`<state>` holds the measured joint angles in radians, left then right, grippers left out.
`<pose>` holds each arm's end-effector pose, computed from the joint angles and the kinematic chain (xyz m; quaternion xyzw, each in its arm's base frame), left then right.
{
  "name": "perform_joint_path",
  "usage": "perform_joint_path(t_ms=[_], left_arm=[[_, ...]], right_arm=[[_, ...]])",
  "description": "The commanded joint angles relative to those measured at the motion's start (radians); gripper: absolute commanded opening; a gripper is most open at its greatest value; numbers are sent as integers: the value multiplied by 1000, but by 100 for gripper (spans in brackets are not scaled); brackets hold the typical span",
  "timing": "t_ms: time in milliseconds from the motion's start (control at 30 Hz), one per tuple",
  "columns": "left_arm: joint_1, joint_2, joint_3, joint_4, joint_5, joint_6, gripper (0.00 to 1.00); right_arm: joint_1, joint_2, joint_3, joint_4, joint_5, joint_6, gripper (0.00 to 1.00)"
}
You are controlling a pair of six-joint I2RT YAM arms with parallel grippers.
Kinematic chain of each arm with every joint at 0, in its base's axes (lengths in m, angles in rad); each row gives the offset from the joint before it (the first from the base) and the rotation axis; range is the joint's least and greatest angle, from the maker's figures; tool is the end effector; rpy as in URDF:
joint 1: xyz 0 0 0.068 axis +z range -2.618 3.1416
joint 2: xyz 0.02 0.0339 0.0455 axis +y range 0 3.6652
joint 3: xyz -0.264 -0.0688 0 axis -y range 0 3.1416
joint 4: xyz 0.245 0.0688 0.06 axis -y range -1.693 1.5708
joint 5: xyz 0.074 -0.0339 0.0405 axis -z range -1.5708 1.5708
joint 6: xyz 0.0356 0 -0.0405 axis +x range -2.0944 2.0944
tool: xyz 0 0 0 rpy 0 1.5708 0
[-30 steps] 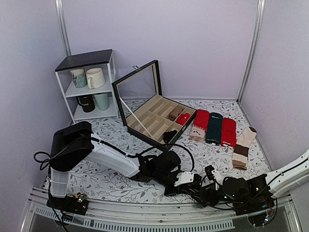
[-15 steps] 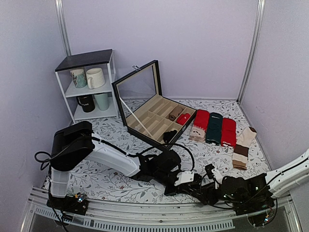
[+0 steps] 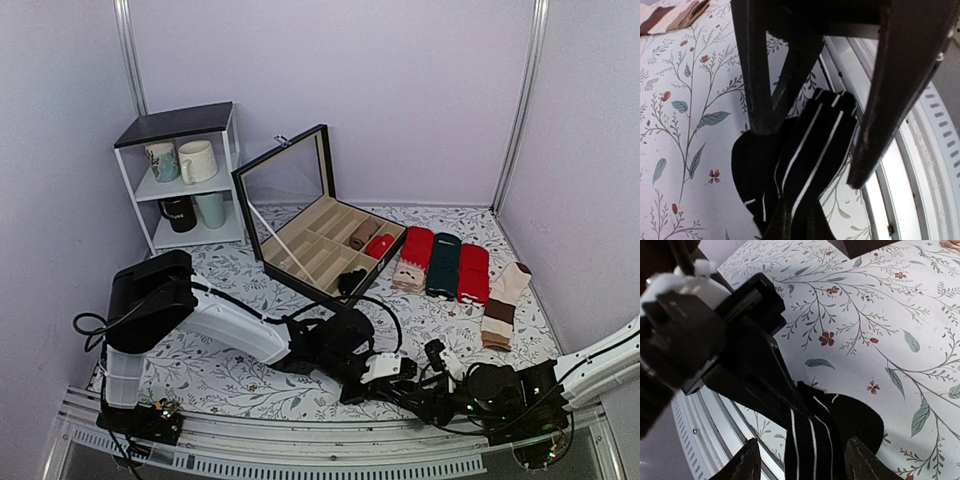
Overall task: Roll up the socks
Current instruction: Roll the sock at the corner of the board.
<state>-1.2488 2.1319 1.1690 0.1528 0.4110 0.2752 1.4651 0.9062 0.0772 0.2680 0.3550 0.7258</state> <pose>0.1204 -0.4059 0.0929 0.6824 0.6053 -0.3375 0.2326 0.0290 0.1557 0.1241 -0.2316 0.8341 0.3526 0.3553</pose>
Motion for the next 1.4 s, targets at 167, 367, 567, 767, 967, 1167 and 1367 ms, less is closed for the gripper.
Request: perform_joint_path(t_ms=[167,367,567,767,967,1167,1367], left_arm=[[20,171,-95,-369,-122,-20,0],[23,175,-95,-368,-123,-19,0],[27,164,-98,-340,-124,-27,0],[25,103,-88,-281,-163,-20,6],[23,3,-101,-192,-193,17,15],[15,-147,-232,42,-312,66,19],[-19,-289,-335,210,-361,240,22]], right_arm=[[9,105,-5,61,-62,12,52],[11,120,-18,71,-89,31,30],[11,121,-50,62,-67,99,13],[11,97,-103,57,-29,214,9],[9,64,-132,36,-34,310,8],[9,80,-139,15,-51,401,7],[8,118,-139,8,-72,479,7]])
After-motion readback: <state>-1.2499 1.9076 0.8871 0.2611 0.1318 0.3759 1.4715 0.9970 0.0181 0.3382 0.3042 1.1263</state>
